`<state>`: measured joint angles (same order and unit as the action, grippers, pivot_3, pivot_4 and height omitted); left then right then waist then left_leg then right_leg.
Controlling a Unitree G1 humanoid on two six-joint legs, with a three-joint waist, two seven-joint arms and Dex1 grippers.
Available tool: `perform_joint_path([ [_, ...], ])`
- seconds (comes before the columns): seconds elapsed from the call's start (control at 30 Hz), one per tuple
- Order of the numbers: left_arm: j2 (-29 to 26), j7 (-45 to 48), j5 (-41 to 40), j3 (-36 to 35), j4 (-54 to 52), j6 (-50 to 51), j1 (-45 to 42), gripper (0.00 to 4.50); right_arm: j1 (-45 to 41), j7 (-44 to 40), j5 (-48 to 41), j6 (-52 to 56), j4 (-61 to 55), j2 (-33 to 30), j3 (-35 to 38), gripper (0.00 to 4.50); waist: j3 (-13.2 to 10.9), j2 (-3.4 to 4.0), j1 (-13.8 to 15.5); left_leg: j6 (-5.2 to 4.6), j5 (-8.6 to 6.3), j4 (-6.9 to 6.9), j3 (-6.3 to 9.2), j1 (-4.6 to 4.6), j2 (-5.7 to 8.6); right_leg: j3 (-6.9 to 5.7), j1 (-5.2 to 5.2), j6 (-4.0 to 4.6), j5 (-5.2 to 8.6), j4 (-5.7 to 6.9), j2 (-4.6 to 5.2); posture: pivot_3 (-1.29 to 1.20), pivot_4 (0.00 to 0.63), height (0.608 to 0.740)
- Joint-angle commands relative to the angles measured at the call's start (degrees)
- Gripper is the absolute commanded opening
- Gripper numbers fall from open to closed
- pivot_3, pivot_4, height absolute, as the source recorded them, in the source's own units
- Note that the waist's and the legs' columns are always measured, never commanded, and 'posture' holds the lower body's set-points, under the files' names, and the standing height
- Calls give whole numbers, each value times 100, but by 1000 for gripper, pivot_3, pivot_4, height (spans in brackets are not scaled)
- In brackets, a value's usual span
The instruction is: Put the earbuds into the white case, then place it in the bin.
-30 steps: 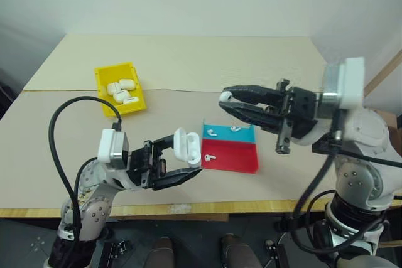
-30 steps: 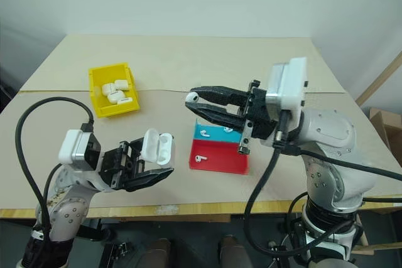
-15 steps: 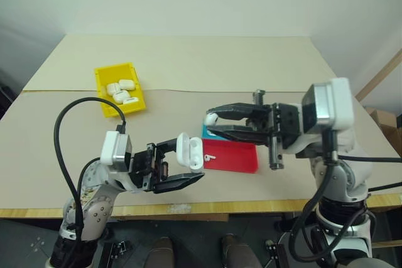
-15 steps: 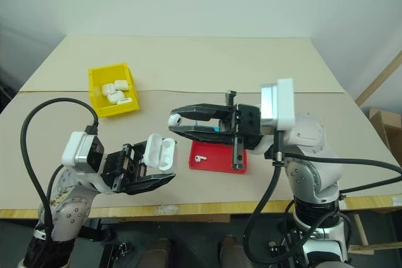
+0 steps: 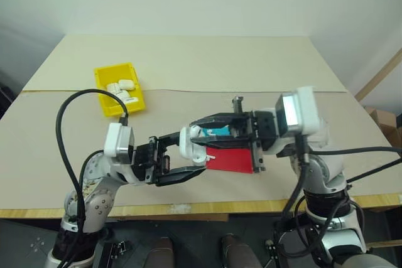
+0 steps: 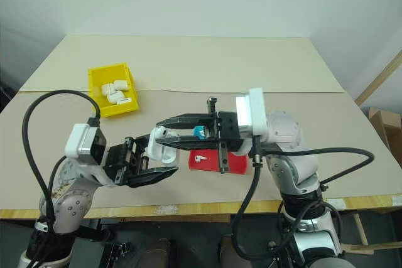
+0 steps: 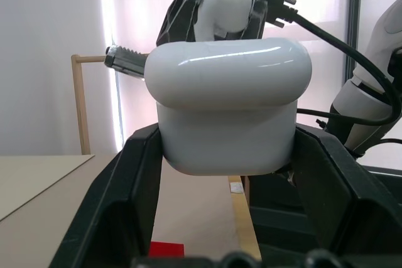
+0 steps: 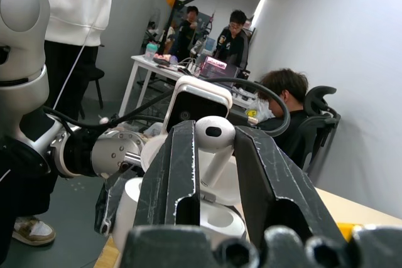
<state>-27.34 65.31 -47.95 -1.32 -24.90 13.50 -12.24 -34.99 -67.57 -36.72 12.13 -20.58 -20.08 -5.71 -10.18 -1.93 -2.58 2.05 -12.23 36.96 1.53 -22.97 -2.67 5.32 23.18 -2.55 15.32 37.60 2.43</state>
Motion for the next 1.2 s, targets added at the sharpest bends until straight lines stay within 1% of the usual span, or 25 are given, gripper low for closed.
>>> perform_joint_path([
  [0.03,15,-137,-146,-35,-348,63,-121,2819,-80,-44,10,-212,-38,-3,9,641,0,0,4,0,0,0,0,0,0,0,0,0,0,0,0,0,150,740],
  [0.4,14,-268,-166,-38,-452,196,-197,2819,-39,-30,36,-357,17,-180,62,641,0,0,4,0,0,0,0,0,0,0,-1,0,0,0,0,0,150,740],
  [0.83,66,-181,-82,-56,-328,123,-231,2819,-11,48,-45,-383,8,-440,240,641,0,0,3,0,0,0,0,1,0,0,-1,0,0,-1,0,0,150,740],
  [1.2,77,-147,-83,-91,-305,77,-206,2819,59,13,22,-374,18,-490,187,641,0,0,4,0,0,0,0,0,0,0,-1,0,0,-1,0,0,150,740],
])
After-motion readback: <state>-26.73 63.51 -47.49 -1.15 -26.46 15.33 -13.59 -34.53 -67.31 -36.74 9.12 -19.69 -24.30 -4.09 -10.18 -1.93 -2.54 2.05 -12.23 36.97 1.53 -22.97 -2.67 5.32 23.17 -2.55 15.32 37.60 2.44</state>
